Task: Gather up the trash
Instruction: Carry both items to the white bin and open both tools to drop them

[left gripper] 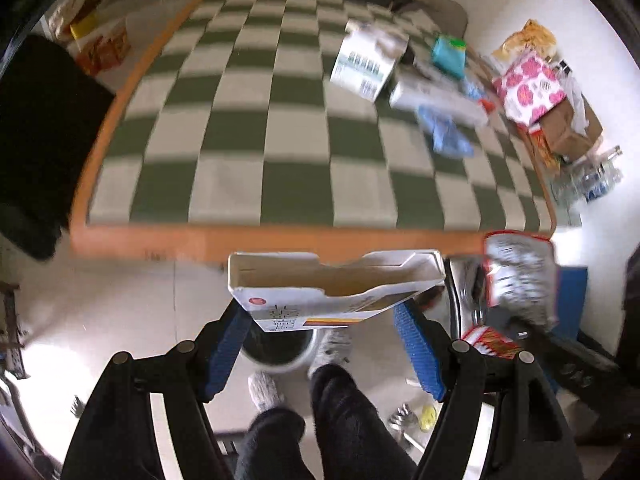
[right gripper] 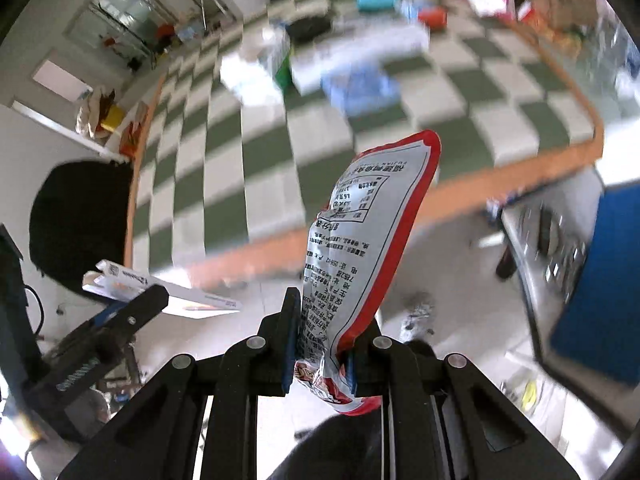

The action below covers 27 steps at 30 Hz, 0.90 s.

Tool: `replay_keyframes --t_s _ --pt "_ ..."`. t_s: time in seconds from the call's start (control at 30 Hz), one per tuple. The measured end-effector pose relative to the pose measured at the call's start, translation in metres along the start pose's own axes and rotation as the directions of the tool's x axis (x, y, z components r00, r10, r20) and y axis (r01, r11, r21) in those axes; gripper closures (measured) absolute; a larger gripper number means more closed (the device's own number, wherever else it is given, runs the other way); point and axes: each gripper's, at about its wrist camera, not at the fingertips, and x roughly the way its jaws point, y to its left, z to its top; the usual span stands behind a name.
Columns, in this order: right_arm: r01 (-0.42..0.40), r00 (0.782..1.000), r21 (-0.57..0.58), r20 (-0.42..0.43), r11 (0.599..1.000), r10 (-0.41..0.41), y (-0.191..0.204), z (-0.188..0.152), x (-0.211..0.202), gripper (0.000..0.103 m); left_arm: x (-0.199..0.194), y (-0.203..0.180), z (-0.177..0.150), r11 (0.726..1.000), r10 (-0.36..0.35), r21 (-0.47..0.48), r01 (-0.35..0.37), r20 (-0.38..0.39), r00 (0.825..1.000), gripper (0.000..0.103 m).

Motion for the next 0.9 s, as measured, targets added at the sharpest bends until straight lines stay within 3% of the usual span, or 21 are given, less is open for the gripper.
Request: replay_keyframes --t_s 0.1,0.27,0.5,0.63,0.7,0.73,0.8,0.83,0.9 --pt "0.002 0.997 0.012 -0.075 1.0 -0.001 -0.007 -0.034 0.04 0.084 0.033 0.019 -0.025 0.998 -0.038 -0.046 0.035 -0.061 0.997 0.032" --pt "0.002 0.983 0.037 -0.181 0.999 0.005 -0.034 -0.076 0.135 0.084 0.139 0.066 -0.059 0.978 -0.119 -0.194 0.083 -0.183 0.976 0.032" --pt "-0.016 0.959 0.096 -0.282 0.995 0.043 -0.078 -0.11 0.283 0.084 0.296 0.114 -0.087 0.961 -0.119 -0.275 0.032 -0.308 0.944 0.032" --pt "-0.022 0.941 0.114 -0.332 0.993 0.059 -0.094 -0.119 0.363 0.083 0.358 0.134 -0.1 0.955 -0.134 -0.295 0.021 -0.37 0.919 0.031" --pt "-0.037 0.933 0.108 -0.352 0.993 0.073 -0.096 -0.122 0.397 0.082 0.378 0.145 -0.108 0.959 -0.114 -0.284 0.002 -0.379 0.918 0.03" --pt "-0.039 0.929 0.103 -0.363 0.994 0.074 -0.096 -0.123 0.412 0.08 0.382 0.148 -0.111 0.959 -0.107 -0.282 -0.004 -0.378 0.919 0.027" --pt "-0.059 0.915 0.082 -0.395 0.995 0.087 -0.095 -0.126 0.44 0.075 0.392 0.156 -0.114 0.961 -0.072 -0.274 -0.036 -0.374 0.925 0.008" --pt "-0.06 0.912 0.074 -0.401 0.995 0.085 -0.096 -0.126 0.45 0.073 0.393 0.159 -0.116 0.962 -0.053 -0.267 -0.052 -0.374 0.926 0.004" --pt "-0.052 0.907 0.035 -0.417 0.998 0.062 -0.094 -0.127 0.468 0.045 0.391 0.163 -0.119 0.966 0.006 -0.24 -0.101 -0.366 0.931 0.001"
